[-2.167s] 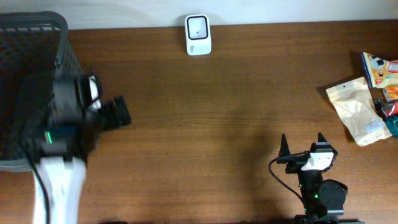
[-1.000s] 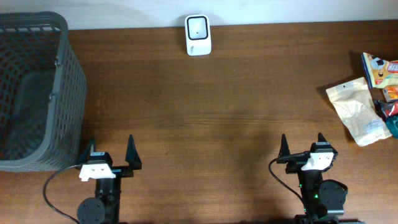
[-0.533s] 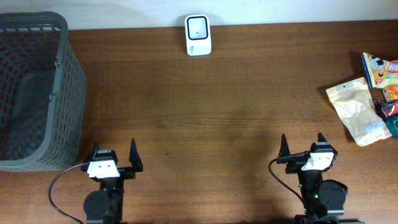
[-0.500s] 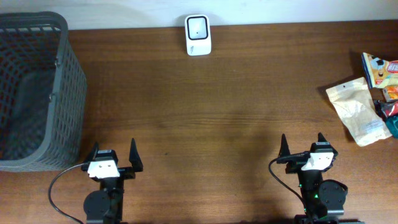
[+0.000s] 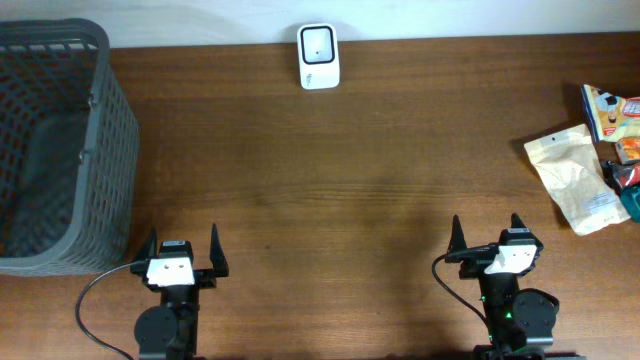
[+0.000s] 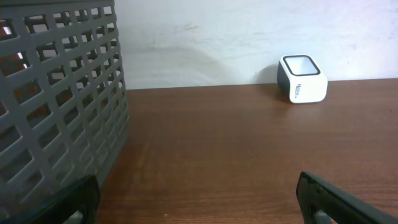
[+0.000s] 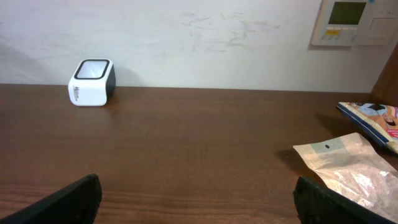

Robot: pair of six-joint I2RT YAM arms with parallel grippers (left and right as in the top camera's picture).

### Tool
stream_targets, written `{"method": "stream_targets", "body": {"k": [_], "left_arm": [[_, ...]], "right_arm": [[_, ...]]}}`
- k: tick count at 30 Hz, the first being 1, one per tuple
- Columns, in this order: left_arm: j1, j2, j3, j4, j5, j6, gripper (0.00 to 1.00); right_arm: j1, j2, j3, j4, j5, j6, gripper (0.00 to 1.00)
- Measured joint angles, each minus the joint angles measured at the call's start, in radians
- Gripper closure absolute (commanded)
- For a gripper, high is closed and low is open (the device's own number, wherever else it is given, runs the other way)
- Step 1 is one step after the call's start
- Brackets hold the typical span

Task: Scan the item barcode

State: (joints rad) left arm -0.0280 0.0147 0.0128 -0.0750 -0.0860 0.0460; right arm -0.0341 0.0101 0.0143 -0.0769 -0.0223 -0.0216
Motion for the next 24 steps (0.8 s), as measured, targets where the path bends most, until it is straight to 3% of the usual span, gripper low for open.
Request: {"method": "stream_targets", "body": {"k": [12,24], "left_arm": [[0.0,0.0,0.0,0.0,-0.001,-0.001,0.01],[0.0,0.0,0.0,0.004,-0.046,-0.089,0.01]], "right_arm": [[0.0,0.0,0.0,0.0,0.0,0.0,0.02],[0.0,0.0,0.0,0.0,0.0,0.0,0.02]]}}
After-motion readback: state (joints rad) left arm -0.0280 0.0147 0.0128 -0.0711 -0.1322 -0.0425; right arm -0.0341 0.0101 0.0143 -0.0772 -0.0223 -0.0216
